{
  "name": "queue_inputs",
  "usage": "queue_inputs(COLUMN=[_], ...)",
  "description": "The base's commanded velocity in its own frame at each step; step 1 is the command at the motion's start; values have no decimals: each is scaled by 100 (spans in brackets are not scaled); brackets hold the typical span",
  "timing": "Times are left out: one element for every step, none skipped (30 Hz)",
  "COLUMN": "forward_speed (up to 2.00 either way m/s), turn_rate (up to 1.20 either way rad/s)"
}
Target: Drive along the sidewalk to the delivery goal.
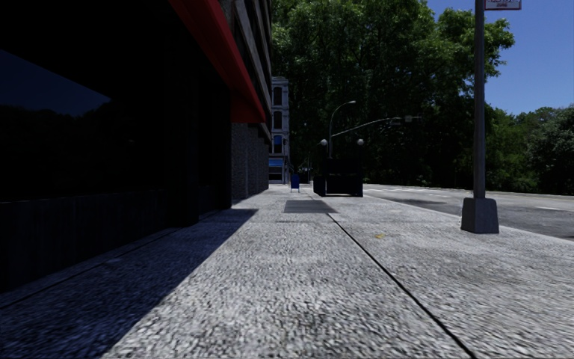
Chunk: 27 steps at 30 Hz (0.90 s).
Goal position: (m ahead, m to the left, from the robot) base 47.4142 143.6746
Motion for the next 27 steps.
queue_inputs(forward_speed=[200, 200, 200, 200, 200, 200, 200, 200, 200, 200, 200, 200, 200, 200, 200, 200, 200, 200, 200, 200, 200, 200, 200, 200, 200, 200, 200], turn_rate=[0, 0, 0, 0, 0, 0, 0, 0, 0, 0, 0, 0, 0, 0, 0, 0, 0, 0, 0, 0, 0, 0, 0, 0, 0, 0, 0])
